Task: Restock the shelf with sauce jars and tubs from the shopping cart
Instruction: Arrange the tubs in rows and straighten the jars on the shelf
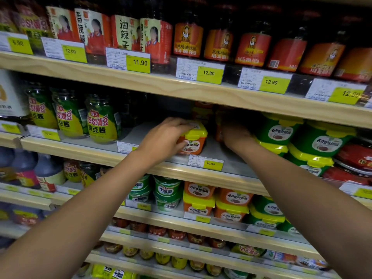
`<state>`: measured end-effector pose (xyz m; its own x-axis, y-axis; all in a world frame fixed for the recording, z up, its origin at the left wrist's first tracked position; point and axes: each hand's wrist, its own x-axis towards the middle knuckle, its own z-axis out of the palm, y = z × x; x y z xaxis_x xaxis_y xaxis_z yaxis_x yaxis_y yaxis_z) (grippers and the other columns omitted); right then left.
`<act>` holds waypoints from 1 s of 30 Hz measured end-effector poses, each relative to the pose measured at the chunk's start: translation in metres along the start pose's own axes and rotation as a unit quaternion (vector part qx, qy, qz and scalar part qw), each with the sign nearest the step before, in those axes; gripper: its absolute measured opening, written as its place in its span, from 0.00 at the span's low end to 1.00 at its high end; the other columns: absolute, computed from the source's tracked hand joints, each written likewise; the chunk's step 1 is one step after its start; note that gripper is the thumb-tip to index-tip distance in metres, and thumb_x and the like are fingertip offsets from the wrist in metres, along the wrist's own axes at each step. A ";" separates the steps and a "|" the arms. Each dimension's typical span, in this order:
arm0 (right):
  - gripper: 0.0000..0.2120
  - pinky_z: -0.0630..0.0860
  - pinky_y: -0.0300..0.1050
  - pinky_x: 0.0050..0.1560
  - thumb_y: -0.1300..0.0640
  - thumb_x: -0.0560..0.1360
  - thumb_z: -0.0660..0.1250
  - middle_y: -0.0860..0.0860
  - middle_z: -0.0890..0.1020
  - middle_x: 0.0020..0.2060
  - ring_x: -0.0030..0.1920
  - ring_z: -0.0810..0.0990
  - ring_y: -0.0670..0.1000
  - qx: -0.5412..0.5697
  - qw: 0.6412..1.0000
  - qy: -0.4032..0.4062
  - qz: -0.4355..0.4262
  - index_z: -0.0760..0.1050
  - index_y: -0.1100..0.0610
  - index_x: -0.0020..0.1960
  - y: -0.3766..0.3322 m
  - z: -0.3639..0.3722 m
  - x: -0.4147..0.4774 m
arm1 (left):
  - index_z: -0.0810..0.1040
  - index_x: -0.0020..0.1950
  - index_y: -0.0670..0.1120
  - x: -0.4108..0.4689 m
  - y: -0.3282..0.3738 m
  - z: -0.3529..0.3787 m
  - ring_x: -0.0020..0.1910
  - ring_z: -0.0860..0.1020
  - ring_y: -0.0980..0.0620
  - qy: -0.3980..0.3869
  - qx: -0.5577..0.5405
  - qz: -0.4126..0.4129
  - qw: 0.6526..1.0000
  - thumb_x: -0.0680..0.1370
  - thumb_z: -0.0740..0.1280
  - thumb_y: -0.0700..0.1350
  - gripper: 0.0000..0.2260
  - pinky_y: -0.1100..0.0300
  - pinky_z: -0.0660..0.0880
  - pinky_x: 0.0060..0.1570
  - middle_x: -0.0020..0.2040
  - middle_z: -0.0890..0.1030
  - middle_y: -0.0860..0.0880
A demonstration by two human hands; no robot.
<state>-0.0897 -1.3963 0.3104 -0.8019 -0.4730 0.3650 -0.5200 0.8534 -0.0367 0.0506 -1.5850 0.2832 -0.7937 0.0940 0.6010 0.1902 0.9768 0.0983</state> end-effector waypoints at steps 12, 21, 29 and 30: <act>0.16 0.72 0.51 0.64 0.62 0.81 0.59 0.63 0.76 0.64 0.64 0.76 0.62 0.007 0.999 -0.040 0.011 0.74 0.61 0.67 0.008 0.006 -0.004 | 0.71 0.76 0.52 0.057 -0.001 0.013 0.69 0.74 0.39 -0.118 0.021 -0.038 0.992 0.78 0.70 0.45 0.26 0.49 0.74 0.65 0.73 0.74 0.43; 0.19 0.72 0.54 0.67 0.63 0.81 0.57 0.62 0.75 0.67 0.67 0.74 0.62 -0.034 0.999 -0.033 0.017 0.70 0.60 0.71 0.008 0.009 -0.004 | 0.69 0.78 0.49 0.087 0.001 0.041 0.74 0.69 0.41 -0.098 -0.033 -0.056 0.993 0.77 0.71 0.39 0.29 0.55 0.66 0.70 0.77 0.69 0.43; 0.19 0.70 0.52 0.68 0.62 0.82 0.58 0.61 0.73 0.69 0.69 0.73 0.61 -0.047 0.998 -0.041 0.019 0.69 0.60 0.72 0.009 0.013 0.001 | 0.66 0.79 0.50 0.090 -0.004 0.046 0.74 0.68 0.40 -0.131 -0.022 -0.073 0.989 0.72 0.76 0.38 0.37 0.53 0.67 0.70 0.77 0.68 0.42; 0.19 0.71 0.52 0.67 0.61 0.82 0.58 0.61 0.73 0.69 0.68 0.73 0.61 -0.046 0.998 -0.042 0.018 0.69 0.60 0.72 0.010 0.015 0.002 | 0.66 0.78 0.50 0.090 -0.004 0.046 0.73 0.69 0.40 -0.135 -0.016 -0.075 0.988 0.69 0.79 0.38 0.41 0.53 0.68 0.69 0.76 0.68 0.43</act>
<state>-0.1006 -1.3923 0.2969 -0.8432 -0.4556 0.2852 -0.4647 0.8846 0.0394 -0.0478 -1.5713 0.3002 -0.9389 0.0011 0.3442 0.0740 0.9773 0.1986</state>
